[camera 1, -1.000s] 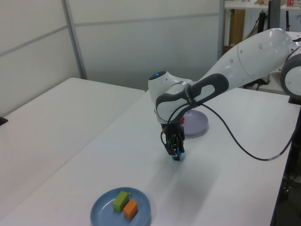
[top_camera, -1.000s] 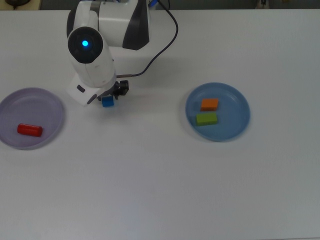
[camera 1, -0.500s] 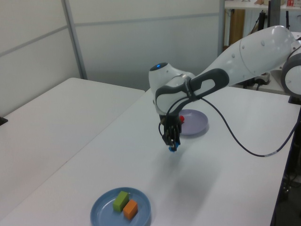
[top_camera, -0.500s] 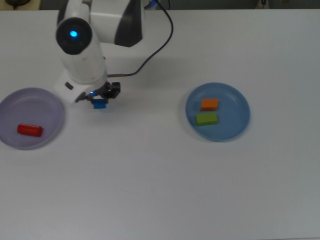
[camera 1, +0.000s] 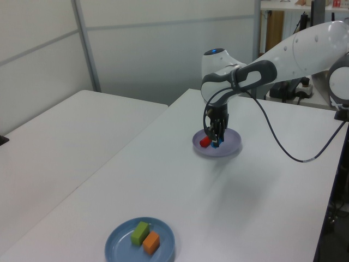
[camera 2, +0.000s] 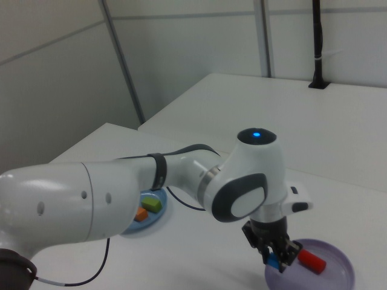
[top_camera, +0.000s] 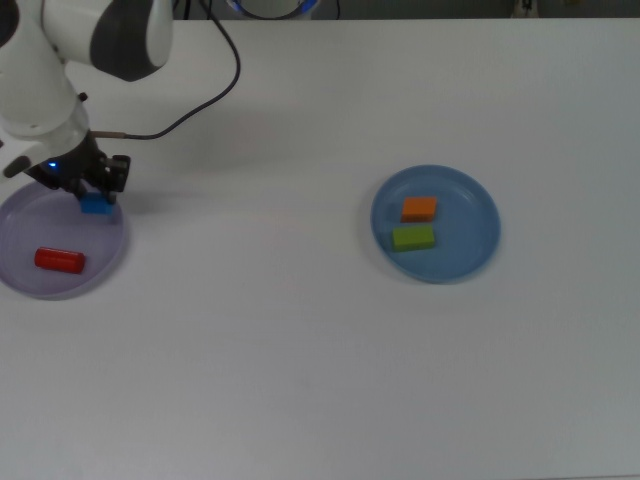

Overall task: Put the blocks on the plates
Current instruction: 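Place the blue block on the lavender plate beside the red block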

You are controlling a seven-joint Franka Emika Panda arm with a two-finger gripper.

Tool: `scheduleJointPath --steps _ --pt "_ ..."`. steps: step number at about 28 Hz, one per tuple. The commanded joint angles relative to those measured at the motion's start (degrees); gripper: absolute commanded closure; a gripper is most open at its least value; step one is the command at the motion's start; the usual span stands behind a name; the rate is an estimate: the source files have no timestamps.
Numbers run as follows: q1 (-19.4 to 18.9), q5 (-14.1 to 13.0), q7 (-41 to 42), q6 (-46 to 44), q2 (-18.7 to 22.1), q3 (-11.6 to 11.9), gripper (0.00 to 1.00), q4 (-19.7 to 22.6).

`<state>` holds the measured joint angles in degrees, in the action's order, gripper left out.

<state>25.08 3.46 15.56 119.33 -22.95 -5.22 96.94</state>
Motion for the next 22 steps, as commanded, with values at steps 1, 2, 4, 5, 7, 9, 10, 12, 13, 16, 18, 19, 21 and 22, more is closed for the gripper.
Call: scheduleJointPath --steps 1,2,4,5,7,9,10,12,13,16,18,19,21,22 --pt "0.9 -1.6 1.0 1.1 -4.6 0.1 0.66 -4.5" --pt "0.9 -1.5 1.0 1.2 -5.2 0.1 0.66 -4.7" --pt "0.9 -1.3 0.8 2.0 -6.4 0.1 0.65 -5.4" --pt "0.9 -1.3 0.8 2.6 -6.5 0.2 0.64 -5.7" --pt "0.9 -1.3 0.8 3.7 -6.9 0.2 0.64 -5.7" --pt "1.5 -1.3 0.9 4.5 -7.4 0.2 0.57 -5.8" --pt "1.7 -1.3 0.9 4.8 -7.6 0.2 0.53 -5.8" --pt "2.2 -1.4 0.9 4.8 -7.6 0.1 0.41 -6.0" --pt "2.4 -1.5 1.0 4.8 -7.6 0.1 0.30 -6.1" --pt "2.5 -1.4 1.1 4.7 -7.5 0.1 0.00 -6.1" --pt "2.4 -1.4 1.0 4.7 -7.4 0.0 0.00 -6.0" --pt "2.4 -1.4 0.8 4.7 -7.3 -0.1 0.00 -6.1" --pt "1.8 -1.6 0.1 4.1 -5.8 -0.4 0.00 -6.0" --pt "1.6 -1.6 -0.3 3.8 -5.3 -0.6 0.00 -5.7"
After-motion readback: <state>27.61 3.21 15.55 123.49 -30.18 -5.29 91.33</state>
